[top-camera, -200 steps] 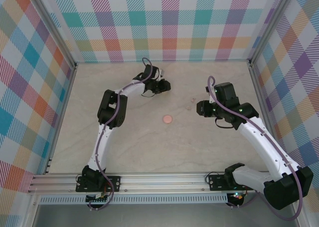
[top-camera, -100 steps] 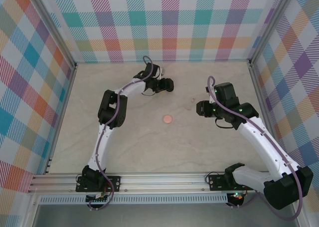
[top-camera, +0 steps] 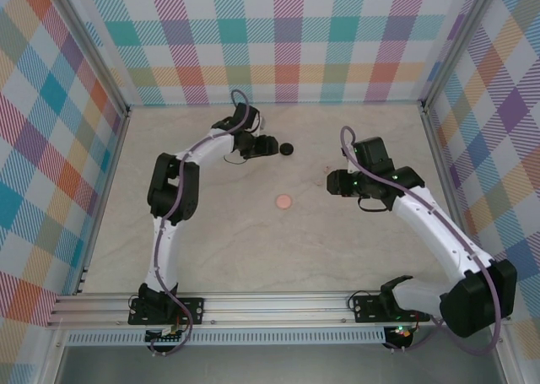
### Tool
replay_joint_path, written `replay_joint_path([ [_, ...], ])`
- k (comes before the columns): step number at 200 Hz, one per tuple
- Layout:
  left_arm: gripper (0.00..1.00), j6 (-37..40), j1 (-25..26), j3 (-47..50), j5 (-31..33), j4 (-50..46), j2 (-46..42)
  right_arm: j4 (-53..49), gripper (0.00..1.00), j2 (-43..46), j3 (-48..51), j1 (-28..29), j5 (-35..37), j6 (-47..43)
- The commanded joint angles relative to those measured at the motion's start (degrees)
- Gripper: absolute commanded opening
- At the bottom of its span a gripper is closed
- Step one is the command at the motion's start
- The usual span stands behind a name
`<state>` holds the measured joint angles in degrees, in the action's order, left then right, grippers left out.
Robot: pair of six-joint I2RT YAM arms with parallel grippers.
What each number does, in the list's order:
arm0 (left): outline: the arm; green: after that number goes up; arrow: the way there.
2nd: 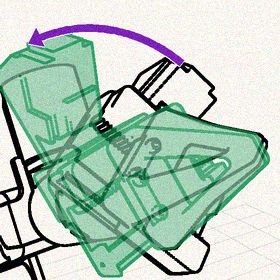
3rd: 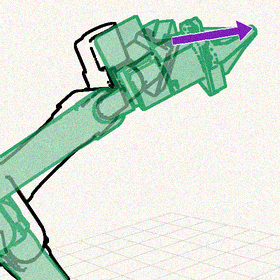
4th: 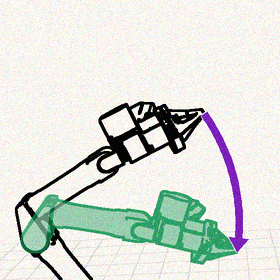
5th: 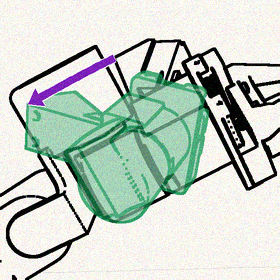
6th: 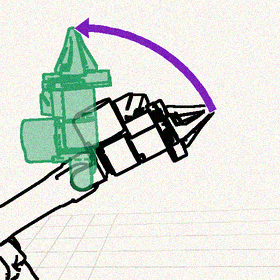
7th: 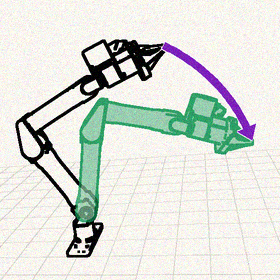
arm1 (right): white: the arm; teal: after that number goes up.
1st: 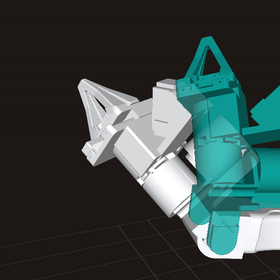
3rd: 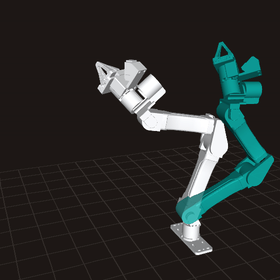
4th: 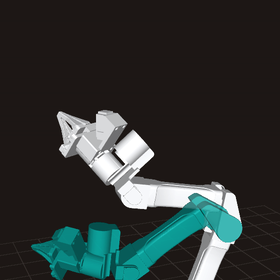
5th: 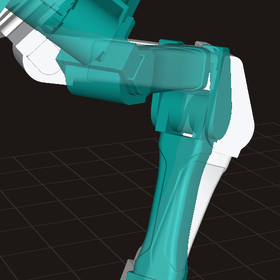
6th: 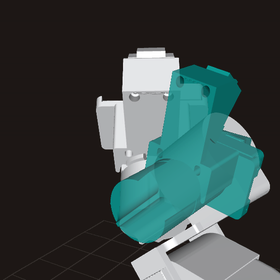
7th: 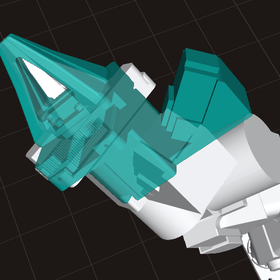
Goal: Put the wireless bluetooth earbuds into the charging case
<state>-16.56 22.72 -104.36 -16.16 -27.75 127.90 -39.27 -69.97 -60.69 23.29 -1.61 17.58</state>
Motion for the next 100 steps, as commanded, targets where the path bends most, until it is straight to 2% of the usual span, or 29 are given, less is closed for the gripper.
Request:
replay_joint_path([
  [1, 0.61, 2.46, -0.40, 4.72, -0.71, -2.45, -8.97, 2.57, 0.45, -3.75, -0.92, 0.00, -4.29, 0.37],
  [58, 0.60, -2.95, 0.03, 26.69, -9.01, 3.93, -25.14, 6.28, 0.43, -15.66, -4.35, -0.48, -12.62, 0.24],
  [100, 0.59, -7.34, 2.39, 34.78, -12.26, 5.56, -30.02, 9.60, 0.39, -23.86, -6.58, -0.57, -20.61, 1.88],
])
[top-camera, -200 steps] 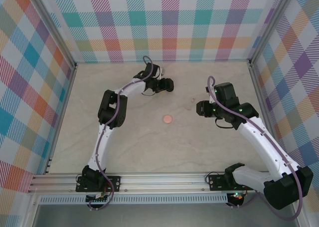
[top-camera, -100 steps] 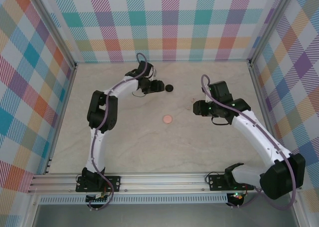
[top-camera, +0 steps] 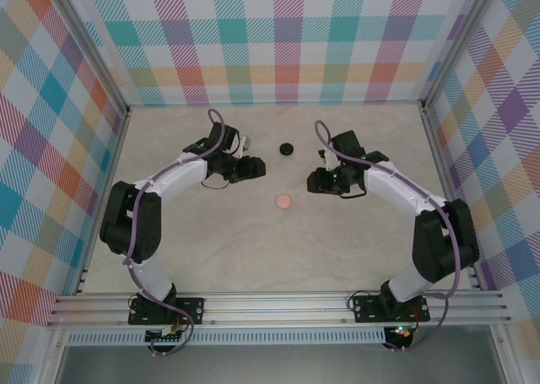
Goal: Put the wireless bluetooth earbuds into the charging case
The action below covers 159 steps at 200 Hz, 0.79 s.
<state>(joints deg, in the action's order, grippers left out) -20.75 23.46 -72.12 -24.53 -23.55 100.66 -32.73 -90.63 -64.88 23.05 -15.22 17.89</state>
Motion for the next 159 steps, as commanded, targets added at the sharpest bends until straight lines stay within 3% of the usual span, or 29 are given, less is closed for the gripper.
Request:
replay_joint_path([
  [1, 0.59, -3.15, 1.70, 2.57, -3.92, 1.25, -2.81, 3.09, 0.39, -3.44, -2.45, -0.35, -7.13, 1.64],
  [68, 0.56, -10.12, 4.81, 9.70, -2.69, 7.10, -3.46, 5.55, 0.34, -13.37, -6.11, -0.37, -12.67, 5.01],
  [98, 0.56, -16.14, 5.93, 14.37, -4.13, 17.96, -2.83, 6.47, 0.33, -16.41, -6.74, -0.22, -14.51, 6.10],
  [159, 0.55, -19.25, 7.91, 15.62, -2.37, 21.23, 0.67, 7.34, 0.30, -21.02, -7.98, -0.29, -16.92, 7.94],
])
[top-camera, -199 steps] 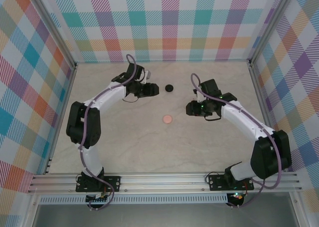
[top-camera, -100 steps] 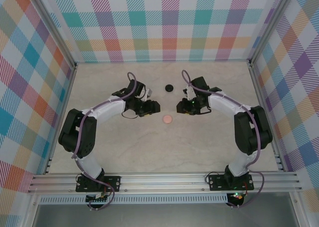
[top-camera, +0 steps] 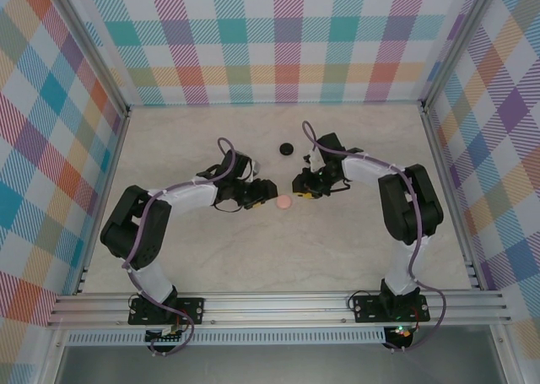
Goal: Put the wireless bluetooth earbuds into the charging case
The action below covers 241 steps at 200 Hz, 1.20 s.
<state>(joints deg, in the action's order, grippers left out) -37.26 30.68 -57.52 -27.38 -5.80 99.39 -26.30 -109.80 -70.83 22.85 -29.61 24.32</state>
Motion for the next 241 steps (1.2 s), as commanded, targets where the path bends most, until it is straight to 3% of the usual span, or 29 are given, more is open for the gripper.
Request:
replay_joint_path([
  [1, 0.55, -2.83, 0.70, 1.05, 0.39, 3.54, 1.99, 0.91, 0.30, -1.92, -2.03, -0.09, -2.51, 1.56],
  [241, 0.40, -9.15, 1.71, 1.45, -4.00, 11.60, 11.45, 4.34, 0.25, -6.92, -1.42, 0.53, -6.75, 2.86],
])
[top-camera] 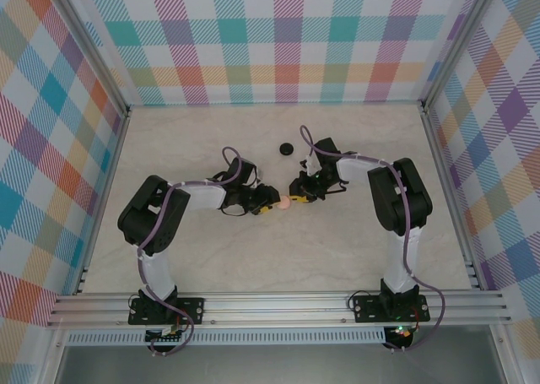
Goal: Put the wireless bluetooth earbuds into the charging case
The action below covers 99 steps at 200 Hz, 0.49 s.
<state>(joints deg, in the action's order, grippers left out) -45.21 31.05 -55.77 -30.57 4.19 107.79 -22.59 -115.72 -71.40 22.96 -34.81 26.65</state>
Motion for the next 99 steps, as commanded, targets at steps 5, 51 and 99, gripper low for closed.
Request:
replay_joint_path([
  [5, 0.40, -1.20, 1.43, -0.31, -0.88, 1.62, 3.10, 0.70, 0.25, -1.00, -0.77, 0.42, -1.52, 0.59],
  [51, 0.43, -1.29, 1.65, -0.22, -0.89, 1.78, 3.13, 0.67, 0.24, 0.15, -0.28, 0.52, -0.87, 0.68],
  [99, 0.43, -1.43, 1.65, -0.18, -0.29, 1.36, 2.94, 0.39, 0.25, 2.36, 0.29, 0.51, 0.80, 0.50],
])
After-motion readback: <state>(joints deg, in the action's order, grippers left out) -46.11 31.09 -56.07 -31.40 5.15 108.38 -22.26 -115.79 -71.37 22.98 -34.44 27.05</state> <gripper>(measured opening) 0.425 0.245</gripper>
